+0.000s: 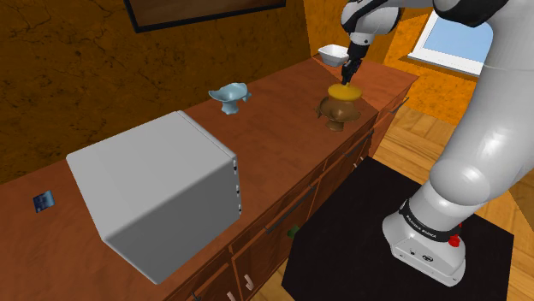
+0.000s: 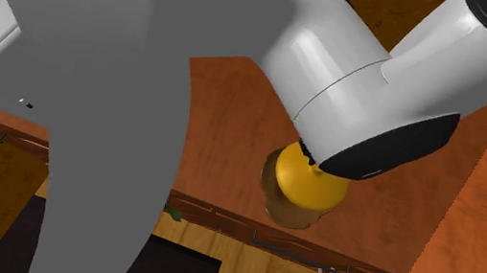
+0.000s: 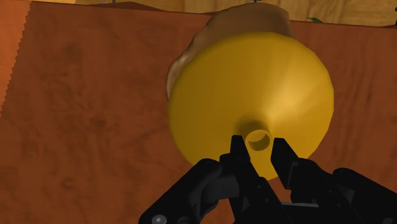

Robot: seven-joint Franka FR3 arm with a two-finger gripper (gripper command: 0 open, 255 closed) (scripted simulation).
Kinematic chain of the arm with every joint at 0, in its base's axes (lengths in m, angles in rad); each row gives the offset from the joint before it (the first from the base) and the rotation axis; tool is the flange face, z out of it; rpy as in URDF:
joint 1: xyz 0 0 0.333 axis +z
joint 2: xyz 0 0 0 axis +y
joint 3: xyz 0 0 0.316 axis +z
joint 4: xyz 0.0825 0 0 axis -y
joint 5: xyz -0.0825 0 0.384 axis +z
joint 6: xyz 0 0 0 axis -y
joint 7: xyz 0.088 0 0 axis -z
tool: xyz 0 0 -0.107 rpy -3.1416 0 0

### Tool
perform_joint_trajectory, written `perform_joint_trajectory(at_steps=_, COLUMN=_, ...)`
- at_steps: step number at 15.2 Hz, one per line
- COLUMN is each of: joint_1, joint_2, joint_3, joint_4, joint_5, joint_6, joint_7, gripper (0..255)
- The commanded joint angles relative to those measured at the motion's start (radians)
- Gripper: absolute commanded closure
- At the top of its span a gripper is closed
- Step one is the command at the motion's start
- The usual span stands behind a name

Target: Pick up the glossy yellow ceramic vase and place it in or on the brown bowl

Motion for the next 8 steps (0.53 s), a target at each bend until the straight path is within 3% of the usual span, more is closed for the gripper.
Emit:
perform_joint_trajectory(at_steps=1, joint_1=-0.003, joint_2=0.013, joint_3=0.003, joint_4=-0.010, joint_5=0.008, joint_6=0.022, joint_7=-0.007, gripper=255)
perform_joint_trajectory(at_steps=8, joint_1=-0.006, joint_2=0.034, joint_3=0.008, joint_4=-0.026, joint_5=0.022, joint_6=0.057, joint_7=-0.018, gripper=255)
